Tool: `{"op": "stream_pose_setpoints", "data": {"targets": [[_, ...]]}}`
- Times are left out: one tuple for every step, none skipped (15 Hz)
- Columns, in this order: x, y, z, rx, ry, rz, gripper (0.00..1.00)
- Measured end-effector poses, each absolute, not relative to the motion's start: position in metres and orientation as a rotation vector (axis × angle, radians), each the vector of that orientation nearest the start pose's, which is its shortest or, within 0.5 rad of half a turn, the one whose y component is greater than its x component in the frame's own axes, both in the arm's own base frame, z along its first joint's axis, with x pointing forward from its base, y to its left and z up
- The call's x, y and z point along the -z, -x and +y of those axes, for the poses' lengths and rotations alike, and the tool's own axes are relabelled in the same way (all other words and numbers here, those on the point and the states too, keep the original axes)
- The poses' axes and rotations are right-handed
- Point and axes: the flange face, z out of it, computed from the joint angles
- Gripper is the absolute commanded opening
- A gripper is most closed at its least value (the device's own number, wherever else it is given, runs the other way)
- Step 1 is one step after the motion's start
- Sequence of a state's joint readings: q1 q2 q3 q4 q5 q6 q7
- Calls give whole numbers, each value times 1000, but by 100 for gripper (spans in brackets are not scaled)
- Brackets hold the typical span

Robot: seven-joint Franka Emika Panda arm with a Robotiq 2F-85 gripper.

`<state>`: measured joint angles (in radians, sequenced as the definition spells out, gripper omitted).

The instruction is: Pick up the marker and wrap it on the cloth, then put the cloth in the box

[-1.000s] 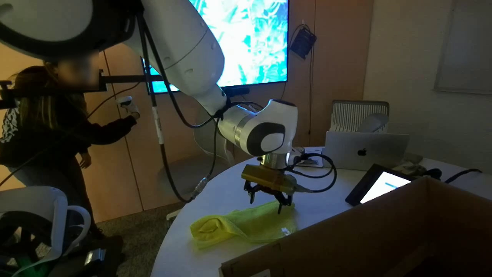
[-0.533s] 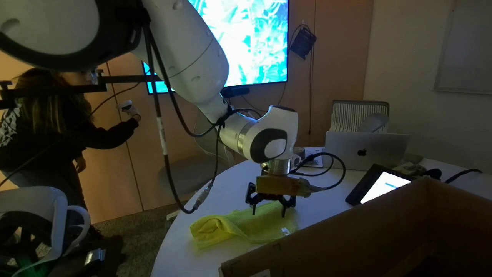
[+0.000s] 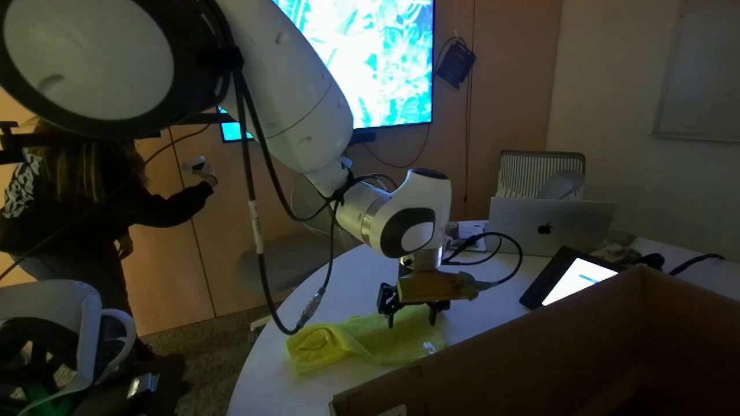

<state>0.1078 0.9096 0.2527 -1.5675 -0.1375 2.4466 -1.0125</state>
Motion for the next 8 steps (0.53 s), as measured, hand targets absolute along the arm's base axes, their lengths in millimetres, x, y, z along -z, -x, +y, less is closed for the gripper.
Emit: {"op": "stream_pose_setpoints", "data": {"targets": [[-114, -657, 223, 70, 2338, -1938, 100], [-111, -659, 223, 82, 2340, -1938, 100], [-108, -660, 223, 89, 2341, -1935, 100], [-104, -662, 223, 96, 2344, -1933, 100], [-100, -663, 222, 101, 2346, -1929, 100], [-96, -664, 221, 101, 2348, -1926, 100], [-92, -665, 220, 103, 2351, -1923, 95], [-88, -666, 219, 105, 2354, -1920, 80]]}}
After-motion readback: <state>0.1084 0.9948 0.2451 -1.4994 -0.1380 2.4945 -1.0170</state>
